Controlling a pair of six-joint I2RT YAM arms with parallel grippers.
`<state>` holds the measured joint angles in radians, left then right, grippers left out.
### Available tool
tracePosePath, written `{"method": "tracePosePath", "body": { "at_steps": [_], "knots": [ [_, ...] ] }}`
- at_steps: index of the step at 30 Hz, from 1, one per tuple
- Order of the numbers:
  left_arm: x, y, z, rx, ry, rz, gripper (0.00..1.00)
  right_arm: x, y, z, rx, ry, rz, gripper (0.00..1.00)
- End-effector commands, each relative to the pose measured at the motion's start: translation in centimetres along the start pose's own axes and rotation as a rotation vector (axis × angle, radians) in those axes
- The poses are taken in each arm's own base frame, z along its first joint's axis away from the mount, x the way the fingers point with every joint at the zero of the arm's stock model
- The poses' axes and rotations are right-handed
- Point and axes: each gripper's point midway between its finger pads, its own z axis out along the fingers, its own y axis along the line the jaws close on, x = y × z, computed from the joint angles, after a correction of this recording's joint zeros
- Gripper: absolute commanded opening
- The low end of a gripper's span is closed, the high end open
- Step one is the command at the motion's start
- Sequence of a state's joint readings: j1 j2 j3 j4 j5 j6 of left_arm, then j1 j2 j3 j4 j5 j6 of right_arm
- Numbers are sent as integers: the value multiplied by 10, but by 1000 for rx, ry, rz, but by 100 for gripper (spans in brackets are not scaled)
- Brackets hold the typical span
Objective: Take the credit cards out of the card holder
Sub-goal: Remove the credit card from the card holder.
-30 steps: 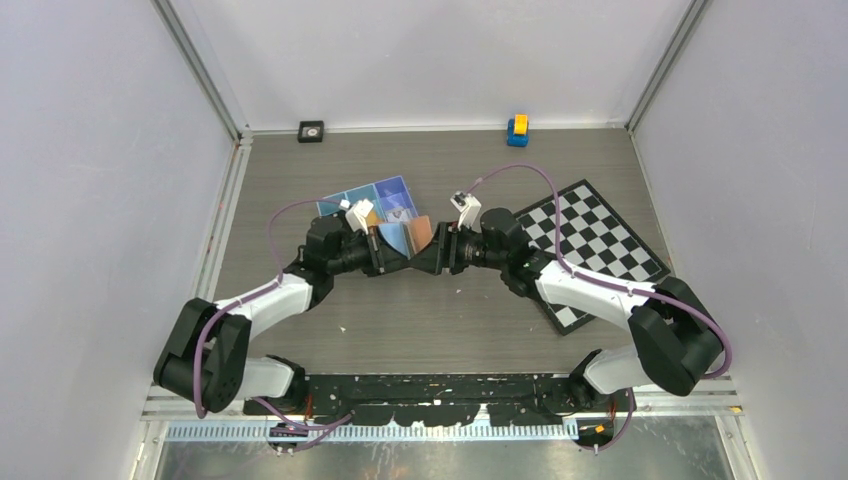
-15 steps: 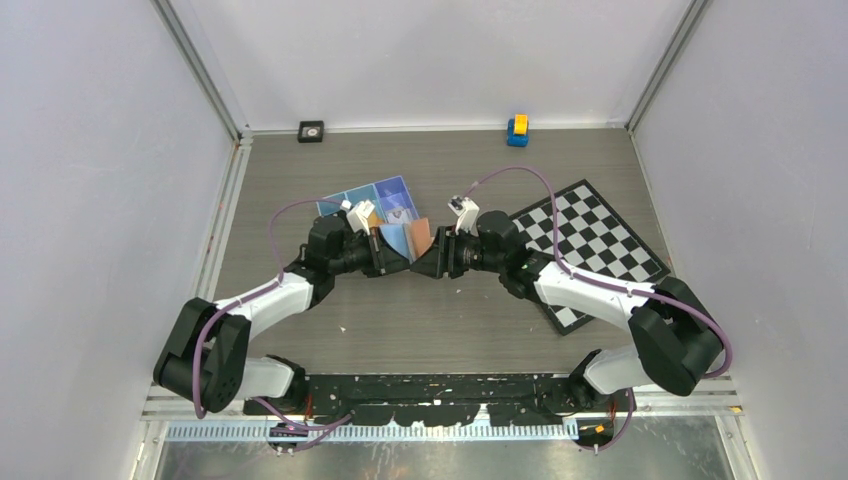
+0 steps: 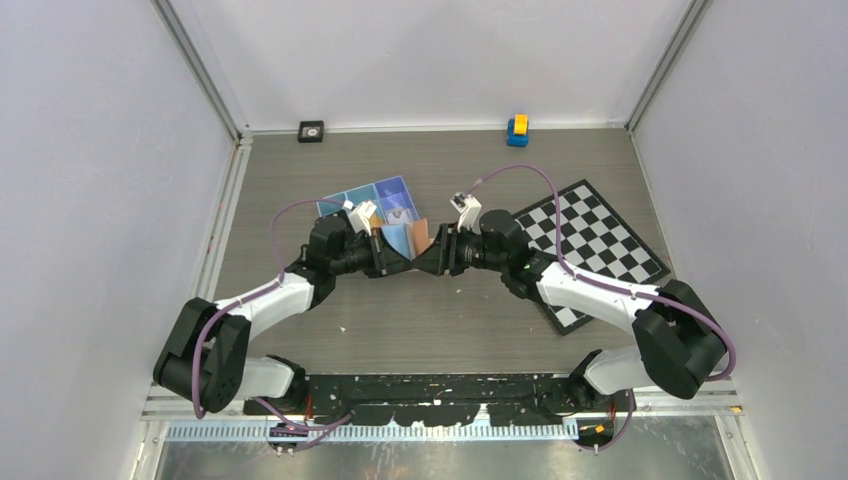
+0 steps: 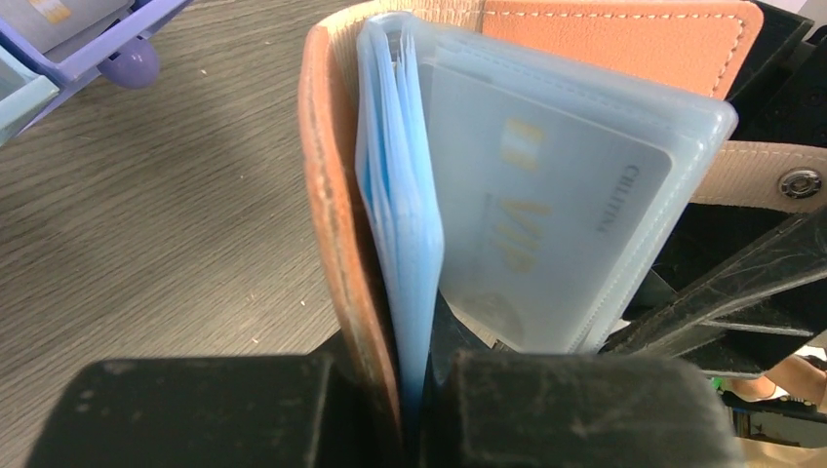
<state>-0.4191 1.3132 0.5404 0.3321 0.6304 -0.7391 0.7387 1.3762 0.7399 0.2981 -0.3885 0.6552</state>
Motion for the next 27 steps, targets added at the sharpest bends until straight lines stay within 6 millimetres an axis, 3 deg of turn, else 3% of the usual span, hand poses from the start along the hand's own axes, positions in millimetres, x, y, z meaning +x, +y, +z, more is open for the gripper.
{"method": "tracePosePath", "body": {
  "at_steps": [1, 5, 9, 15, 21, 24, 27],
  "knots": [
    [-21, -26, 0, 83, -47, 87, 0, -18, 13, -5, -22, -68, -39, 44],
    [-21, -27, 0, 85, -45, 87, 0, -18, 11, -4, -14, -66, -35, 35],
    [-21, -27, 1, 85, -45, 90, 0, -19, 7, -5, 11, -73, -36, 32],
    [-21, -28, 0, 87, -46, 91, 0, -25, -18, -9, 152, -99, -34, 28],
    [-21, -29, 0, 89, -47, 93, 0, -29, -29, -13, 229, -117, -47, 19],
    [-21, -29, 0, 90, -46, 93, 0, -29, -33, -14, 247, -114, -59, 21],
    [-20, -28, 0, 88, -44, 91, 0, -28, -33, -14, 251, -103, -68, 32]
  ]
}}
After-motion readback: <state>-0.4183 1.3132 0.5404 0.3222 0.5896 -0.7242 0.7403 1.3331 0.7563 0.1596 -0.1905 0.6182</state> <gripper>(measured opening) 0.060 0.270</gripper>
